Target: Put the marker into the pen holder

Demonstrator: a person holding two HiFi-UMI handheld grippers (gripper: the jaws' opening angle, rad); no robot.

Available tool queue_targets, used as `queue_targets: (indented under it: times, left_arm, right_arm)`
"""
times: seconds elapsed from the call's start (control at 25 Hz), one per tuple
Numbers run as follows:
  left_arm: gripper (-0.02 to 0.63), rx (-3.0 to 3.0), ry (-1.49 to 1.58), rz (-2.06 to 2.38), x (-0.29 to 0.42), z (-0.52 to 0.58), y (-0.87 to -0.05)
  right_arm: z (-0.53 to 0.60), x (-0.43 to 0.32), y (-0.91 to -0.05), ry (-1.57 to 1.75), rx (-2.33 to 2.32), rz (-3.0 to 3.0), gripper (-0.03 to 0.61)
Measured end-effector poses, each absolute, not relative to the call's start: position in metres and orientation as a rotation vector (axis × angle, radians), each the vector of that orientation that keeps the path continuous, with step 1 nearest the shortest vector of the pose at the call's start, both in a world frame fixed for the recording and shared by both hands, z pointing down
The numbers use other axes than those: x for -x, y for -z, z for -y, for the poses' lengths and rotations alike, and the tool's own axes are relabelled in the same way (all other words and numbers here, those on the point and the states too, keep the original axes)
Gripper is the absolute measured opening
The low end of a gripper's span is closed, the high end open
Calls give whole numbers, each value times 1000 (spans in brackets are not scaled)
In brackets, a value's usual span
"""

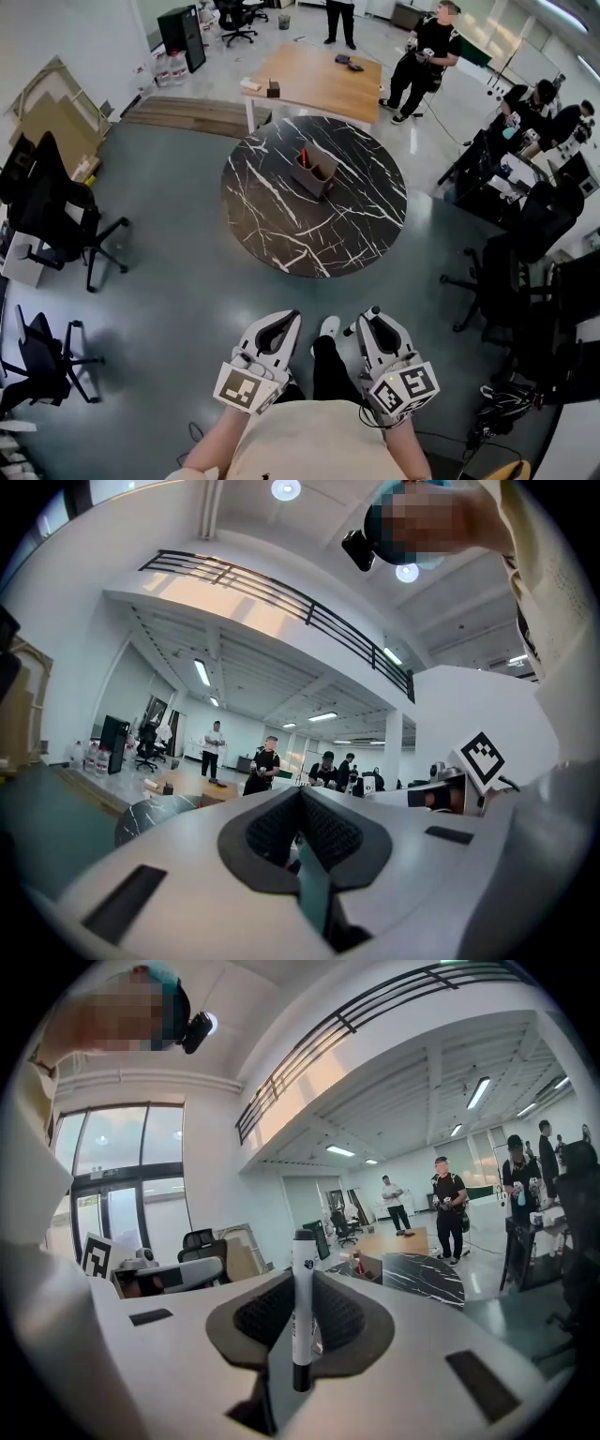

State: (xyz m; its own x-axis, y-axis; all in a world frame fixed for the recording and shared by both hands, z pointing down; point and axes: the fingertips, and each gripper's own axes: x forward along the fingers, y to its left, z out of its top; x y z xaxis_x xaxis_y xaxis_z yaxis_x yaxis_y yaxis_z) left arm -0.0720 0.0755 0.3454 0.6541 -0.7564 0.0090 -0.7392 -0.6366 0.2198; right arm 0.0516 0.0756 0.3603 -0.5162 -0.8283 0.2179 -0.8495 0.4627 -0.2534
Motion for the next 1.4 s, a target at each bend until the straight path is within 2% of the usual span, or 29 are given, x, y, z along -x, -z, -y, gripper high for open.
queue_targets:
  times: [0.92,1.2,1.4]
  left_arm:
    - [8,-2506,18,1599,33,213,-366]
    - [8,-2502,36,1536,38,284,-381]
    - [8,-2523,55,1399,39,344,-400]
  right_arm:
    - [266,-92,-377,-524,-1183,2794,74]
    - [344,-75,-397,-518,-1239,2748,74]
    - [401,-73,-407,-481,-1491,2678,74]
